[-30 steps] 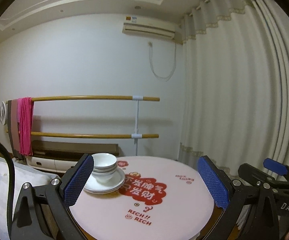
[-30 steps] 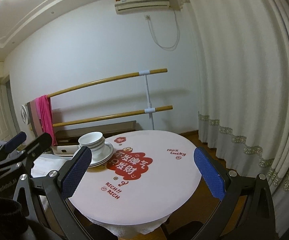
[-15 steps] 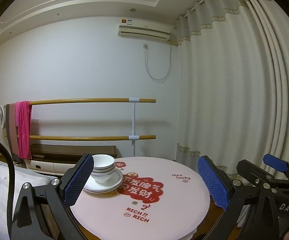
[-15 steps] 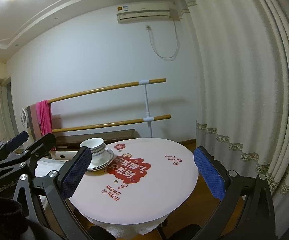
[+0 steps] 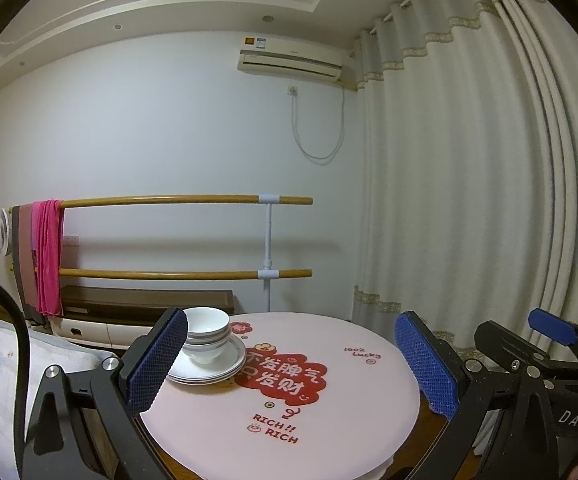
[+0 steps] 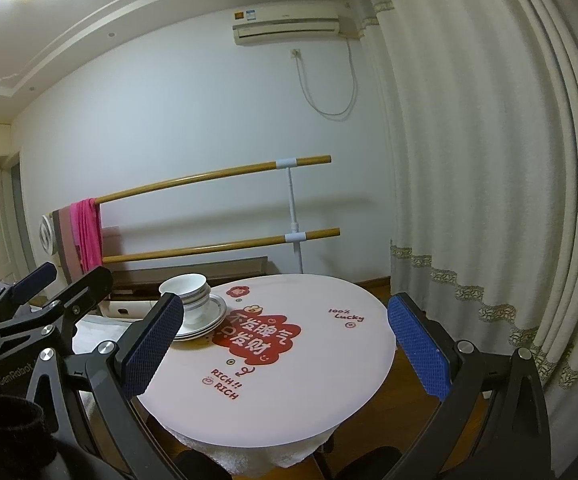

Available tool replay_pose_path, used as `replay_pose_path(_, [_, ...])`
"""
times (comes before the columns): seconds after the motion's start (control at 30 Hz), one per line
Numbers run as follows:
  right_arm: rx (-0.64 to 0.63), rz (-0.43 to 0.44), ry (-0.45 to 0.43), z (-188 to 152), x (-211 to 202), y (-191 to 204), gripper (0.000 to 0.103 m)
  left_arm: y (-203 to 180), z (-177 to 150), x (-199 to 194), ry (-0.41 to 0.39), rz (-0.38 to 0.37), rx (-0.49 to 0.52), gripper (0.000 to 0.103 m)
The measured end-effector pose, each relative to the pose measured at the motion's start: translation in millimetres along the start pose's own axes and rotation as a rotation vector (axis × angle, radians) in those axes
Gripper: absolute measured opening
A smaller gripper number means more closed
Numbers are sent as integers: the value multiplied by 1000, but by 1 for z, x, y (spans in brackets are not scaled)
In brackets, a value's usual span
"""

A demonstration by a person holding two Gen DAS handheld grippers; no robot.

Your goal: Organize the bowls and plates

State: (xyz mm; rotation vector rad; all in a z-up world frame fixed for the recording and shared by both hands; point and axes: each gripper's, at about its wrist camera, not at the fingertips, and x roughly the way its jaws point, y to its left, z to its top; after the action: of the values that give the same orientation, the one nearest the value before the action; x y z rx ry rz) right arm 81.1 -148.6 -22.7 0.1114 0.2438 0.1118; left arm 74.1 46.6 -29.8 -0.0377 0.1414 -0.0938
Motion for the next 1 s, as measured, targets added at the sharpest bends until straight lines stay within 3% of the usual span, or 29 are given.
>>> replay_pose_path(1.0, [-5,-24,-17,-5,-4,2,103,-4,-10,6,-15,7,5,102])
